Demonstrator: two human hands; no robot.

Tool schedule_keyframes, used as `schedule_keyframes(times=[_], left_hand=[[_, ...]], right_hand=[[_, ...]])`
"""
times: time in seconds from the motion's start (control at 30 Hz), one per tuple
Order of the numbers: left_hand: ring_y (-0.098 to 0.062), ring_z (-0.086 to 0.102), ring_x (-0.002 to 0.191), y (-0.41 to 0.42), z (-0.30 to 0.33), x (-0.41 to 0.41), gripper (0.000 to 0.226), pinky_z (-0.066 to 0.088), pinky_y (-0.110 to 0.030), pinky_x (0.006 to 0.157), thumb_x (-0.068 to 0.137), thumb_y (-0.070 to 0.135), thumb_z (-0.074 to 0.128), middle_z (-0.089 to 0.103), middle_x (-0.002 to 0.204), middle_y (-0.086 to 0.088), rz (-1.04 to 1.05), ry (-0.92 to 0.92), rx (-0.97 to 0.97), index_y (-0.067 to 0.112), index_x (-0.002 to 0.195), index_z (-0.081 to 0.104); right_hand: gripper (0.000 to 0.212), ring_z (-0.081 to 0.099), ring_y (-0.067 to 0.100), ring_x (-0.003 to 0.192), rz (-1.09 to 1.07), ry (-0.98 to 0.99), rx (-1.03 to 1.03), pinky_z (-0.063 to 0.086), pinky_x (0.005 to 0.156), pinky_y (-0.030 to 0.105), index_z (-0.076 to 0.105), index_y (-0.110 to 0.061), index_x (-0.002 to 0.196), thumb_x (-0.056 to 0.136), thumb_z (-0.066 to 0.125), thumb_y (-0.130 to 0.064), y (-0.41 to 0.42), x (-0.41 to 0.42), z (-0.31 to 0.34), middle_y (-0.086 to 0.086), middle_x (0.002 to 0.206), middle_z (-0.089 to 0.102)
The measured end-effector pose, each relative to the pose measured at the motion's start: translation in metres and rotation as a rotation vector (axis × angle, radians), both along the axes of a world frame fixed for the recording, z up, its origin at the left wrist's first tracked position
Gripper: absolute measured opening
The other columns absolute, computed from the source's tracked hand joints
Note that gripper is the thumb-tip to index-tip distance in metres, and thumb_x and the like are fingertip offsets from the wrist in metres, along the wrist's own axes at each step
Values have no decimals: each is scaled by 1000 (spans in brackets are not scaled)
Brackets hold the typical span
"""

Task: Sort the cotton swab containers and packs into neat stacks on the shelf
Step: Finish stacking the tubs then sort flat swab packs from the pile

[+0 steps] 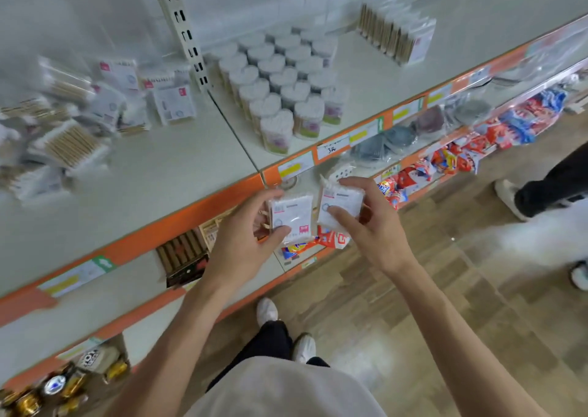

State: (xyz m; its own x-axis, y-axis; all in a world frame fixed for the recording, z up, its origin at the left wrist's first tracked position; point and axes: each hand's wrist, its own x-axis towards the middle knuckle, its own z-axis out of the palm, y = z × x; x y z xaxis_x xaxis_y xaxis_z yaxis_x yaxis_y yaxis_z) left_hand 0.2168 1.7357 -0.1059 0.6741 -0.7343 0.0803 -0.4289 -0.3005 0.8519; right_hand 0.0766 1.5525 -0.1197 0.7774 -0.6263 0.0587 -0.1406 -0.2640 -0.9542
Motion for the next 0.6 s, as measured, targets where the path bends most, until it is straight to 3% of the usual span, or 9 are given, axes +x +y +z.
schedule_keyframes(times=[0.2,0.33,0.6], left_hand=[[-4,67,93,-51,-3,14,51,54,-17,76,84,10,78,69,107,17,7,78,-31,34,125,59],[-9,68,90,-99,-2,25,50,54,-18,76,83,8,79,69,106,14,12,97,-88,30,125,61],[7,64,100,-199,11,41,50,52,-12,82,85,16,78,66,112,20,-102,28,-79,35,126,56]], right_hand=[[37,66,27,81,-18,-4,-33,55,75,51,55,-30,122,91,74,-20,-48,10,-2,-3,95,69],[39,67,20,89,-27,26,-50,56,79,49,54,-38,120,91,74,-20,-94,21,1,-9,103,69],[37,67,20,87,-80,29,-129,57,76,47,56,-24,125,92,73,-21,-189,49,22,-13,101,68]])
